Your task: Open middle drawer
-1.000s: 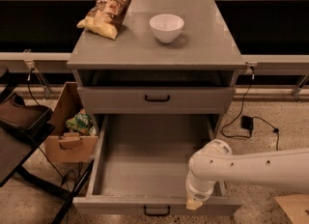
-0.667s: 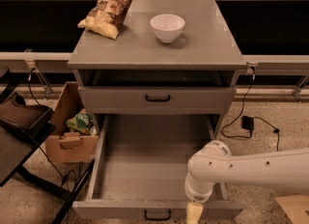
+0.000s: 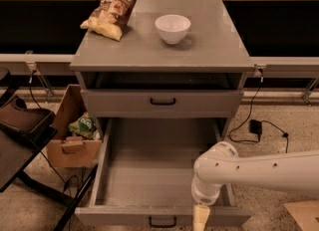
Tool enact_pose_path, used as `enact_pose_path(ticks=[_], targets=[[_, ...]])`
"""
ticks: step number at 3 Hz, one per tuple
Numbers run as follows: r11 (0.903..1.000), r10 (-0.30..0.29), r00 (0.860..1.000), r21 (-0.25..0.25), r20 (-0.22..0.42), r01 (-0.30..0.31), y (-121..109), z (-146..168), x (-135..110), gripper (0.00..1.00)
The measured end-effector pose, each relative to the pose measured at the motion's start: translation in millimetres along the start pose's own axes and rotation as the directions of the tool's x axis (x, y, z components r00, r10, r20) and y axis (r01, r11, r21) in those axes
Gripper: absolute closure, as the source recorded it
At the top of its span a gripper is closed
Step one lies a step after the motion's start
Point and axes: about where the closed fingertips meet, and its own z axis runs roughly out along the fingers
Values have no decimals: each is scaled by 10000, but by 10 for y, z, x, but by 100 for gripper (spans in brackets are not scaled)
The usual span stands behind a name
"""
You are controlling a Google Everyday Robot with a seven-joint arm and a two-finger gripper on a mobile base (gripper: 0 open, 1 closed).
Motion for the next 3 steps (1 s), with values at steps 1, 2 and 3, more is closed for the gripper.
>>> enact_pose_path(ticks=[1, 2, 3], targets=[[9985, 301, 9987, 463, -400, -283, -291, -463, 119, 0], [9898, 896, 9930, 1176, -776, -801, -517, -1399, 326, 0], [9660, 1866, 9772, 2000, -1014, -1637, -437, -2448, 573, 0]])
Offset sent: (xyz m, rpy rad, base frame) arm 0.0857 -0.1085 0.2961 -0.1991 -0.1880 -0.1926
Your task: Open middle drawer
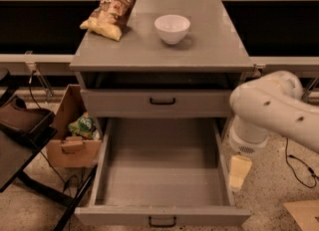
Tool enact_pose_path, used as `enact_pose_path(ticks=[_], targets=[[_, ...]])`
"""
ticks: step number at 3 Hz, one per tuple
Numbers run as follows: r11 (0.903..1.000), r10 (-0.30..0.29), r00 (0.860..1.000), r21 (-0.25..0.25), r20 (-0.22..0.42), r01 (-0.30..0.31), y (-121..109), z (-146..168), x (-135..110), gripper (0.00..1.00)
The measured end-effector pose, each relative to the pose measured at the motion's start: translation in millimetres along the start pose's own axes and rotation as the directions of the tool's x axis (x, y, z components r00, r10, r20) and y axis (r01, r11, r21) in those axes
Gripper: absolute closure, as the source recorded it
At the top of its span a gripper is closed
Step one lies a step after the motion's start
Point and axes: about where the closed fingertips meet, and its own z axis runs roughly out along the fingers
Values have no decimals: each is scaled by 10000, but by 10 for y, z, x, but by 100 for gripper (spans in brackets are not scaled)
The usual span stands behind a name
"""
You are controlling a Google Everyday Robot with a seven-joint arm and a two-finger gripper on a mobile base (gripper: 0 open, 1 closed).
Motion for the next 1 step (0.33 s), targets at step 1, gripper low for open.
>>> enact_pose_path(ticks=[1], targets=[[9915, 1201, 9927, 515, -117, -1193, 2, -606, 358, 0]])
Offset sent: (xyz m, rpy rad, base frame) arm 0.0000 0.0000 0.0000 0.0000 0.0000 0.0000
